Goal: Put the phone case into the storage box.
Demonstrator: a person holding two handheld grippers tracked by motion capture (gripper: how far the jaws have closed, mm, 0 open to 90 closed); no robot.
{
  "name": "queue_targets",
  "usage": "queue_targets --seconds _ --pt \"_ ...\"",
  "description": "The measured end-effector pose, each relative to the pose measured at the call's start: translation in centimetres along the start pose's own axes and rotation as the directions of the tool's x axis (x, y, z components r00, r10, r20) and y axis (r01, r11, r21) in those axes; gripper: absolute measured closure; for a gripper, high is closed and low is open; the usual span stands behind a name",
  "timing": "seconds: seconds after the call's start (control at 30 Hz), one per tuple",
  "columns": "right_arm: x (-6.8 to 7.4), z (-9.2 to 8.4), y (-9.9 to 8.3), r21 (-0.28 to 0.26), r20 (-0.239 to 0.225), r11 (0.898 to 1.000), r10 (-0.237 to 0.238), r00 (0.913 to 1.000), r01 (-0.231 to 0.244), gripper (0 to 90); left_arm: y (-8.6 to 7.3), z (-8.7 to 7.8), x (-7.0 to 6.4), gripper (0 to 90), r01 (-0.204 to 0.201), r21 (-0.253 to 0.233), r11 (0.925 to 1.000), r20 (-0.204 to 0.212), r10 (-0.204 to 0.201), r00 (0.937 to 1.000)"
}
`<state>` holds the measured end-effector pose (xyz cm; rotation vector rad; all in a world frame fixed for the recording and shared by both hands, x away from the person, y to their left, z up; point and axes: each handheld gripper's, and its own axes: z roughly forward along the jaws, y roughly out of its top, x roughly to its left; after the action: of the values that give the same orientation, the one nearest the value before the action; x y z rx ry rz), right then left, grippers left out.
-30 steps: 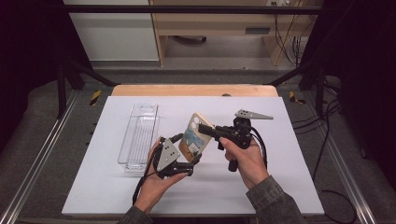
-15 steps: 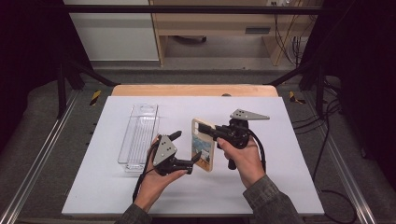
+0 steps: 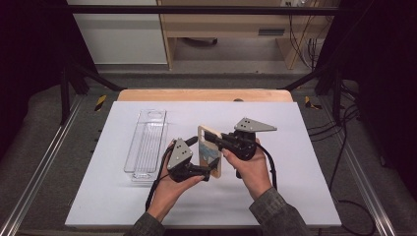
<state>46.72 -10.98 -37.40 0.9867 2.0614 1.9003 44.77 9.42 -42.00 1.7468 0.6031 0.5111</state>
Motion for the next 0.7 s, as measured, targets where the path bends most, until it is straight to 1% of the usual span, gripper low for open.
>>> queue_targets --seconds 0.13,0.23,0.3,0.47,0.6,0.67,0.7 --pt "0.4 0.0 -0.1 -0.018 -0.003 0.999 -0.034 0.9994 0.034 86.1 0.3 0.1 0.0 0.7 0.011 -0.005 0.9999 0.002 -0.011 0.9999" --pt "0.6 0.1 -0.3 -0.025 -0.003 0.999 -0.045 0.9990 0.044 86.1 0.6 0.2 0.0 1.3 0.027 -0.011 0.9996 -0.003 -0.027 0.9996" --pt "0.7 0.1 -0.3 -0.026 -0.004 0.998 -0.048 0.9988 0.048 86.1 0.7 0.2 0.0 1.9 0.021 -0.009 0.9997 -0.006 -0.021 0.9998" --pt "0.9 0.3 -0.6 -0.025 -0.004 0.998 -0.056 0.9984 0.055 86.0 1.2 0.3 0.1 3.2 0.029 -0.010 0.9995 -0.012 -0.029 0.9995" --pt "1.0 0.5 -0.8 -0.027 0.010 0.997 -0.065 0.9978 0.065 85.9 1.2 0.4 0.2 4.9 0.034 -0.005 0.9994 -0.014 -0.034 0.9993" --pt "1.0 0.6 -0.9 -0.030 0.017 0.997 -0.071 0.9974 0.071 86.0 1.2 0.4 0.2 5.7 0.040 0.001 0.9992 -0.015 -0.040 0.9991" --pt "1.0 0.6 -0.9 -0.029 0.018 0.997 -0.070 0.9974 0.071 86.0 1.2 0.4 0.3 5.9 0.050 0.001 0.9988 -0.014 -0.050 0.9987"
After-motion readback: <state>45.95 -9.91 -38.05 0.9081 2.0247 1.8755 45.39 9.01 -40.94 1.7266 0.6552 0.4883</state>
